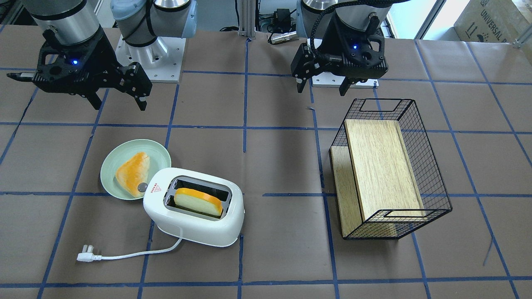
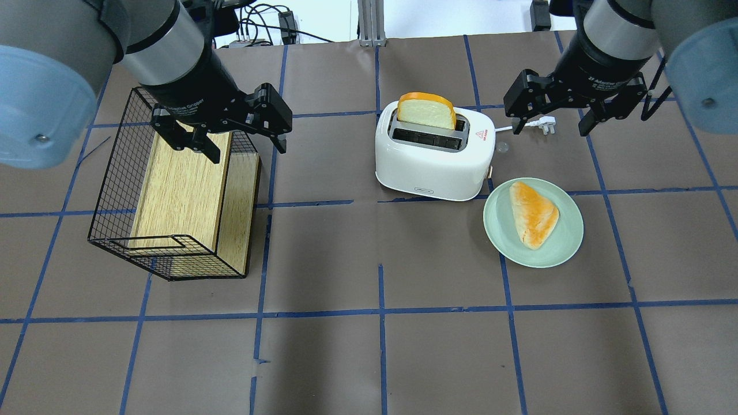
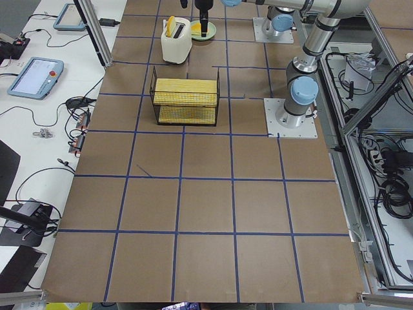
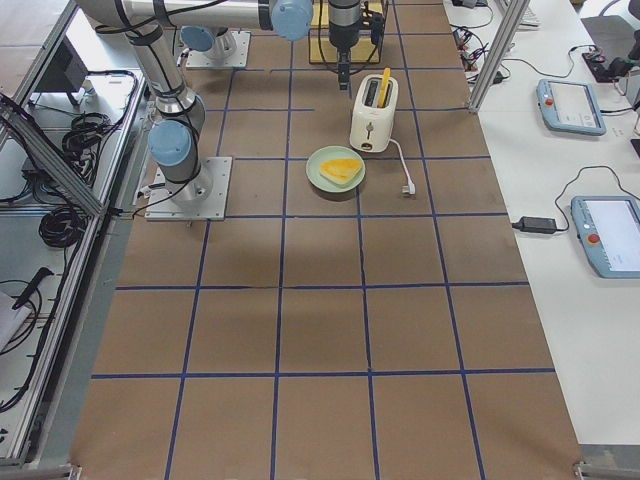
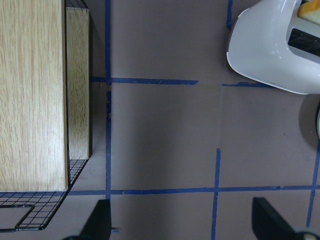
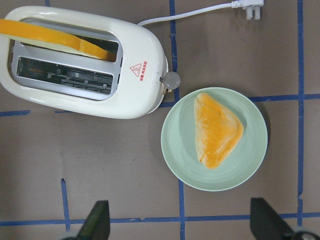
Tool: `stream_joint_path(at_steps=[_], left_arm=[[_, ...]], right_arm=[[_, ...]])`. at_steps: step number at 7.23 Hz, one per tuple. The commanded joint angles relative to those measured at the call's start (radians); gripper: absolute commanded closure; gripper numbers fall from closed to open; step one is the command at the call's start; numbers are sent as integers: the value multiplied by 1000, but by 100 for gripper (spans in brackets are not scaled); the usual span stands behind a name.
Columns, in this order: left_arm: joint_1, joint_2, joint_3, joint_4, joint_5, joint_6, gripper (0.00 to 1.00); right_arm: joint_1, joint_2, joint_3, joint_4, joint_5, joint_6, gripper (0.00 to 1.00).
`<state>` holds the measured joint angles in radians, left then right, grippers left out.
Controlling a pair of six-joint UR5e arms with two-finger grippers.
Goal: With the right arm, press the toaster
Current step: 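Raise the right gripper and move it above the toaster's lever side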
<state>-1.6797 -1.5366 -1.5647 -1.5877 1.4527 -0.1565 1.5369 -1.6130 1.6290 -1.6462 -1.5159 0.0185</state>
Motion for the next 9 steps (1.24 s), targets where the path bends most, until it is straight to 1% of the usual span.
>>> stream_joint_path(at_steps=[1, 3, 5, 6, 7, 8, 9], left_arm=[[0, 1, 0, 0, 0, 0, 0], [0, 1, 0, 0, 0, 0, 0], [0, 1, 0, 0, 0, 0, 0], [0, 0, 0, 0, 0, 0, 0], [0, 0, 0, 0, 0, 0, 0], [0, 0, 0, 0, 0, 0, 0], [0, 1, 0, 0, 0, 0, 0]], right_arm=[[0, 1, 0, 2, -3, 3, 0], [0, 2, 2, 14, 0, 3, 0], [0, -22, 49, 13, 16, 5, 0], [-1, -16, 63, -6, 2, -11, 0], [-21, 13, 55, -44, 5, -113, 0], [-30, 27, 57, -50, -4, -275, 0], [-37, 33, 66, -50, -12, -299, 0]])
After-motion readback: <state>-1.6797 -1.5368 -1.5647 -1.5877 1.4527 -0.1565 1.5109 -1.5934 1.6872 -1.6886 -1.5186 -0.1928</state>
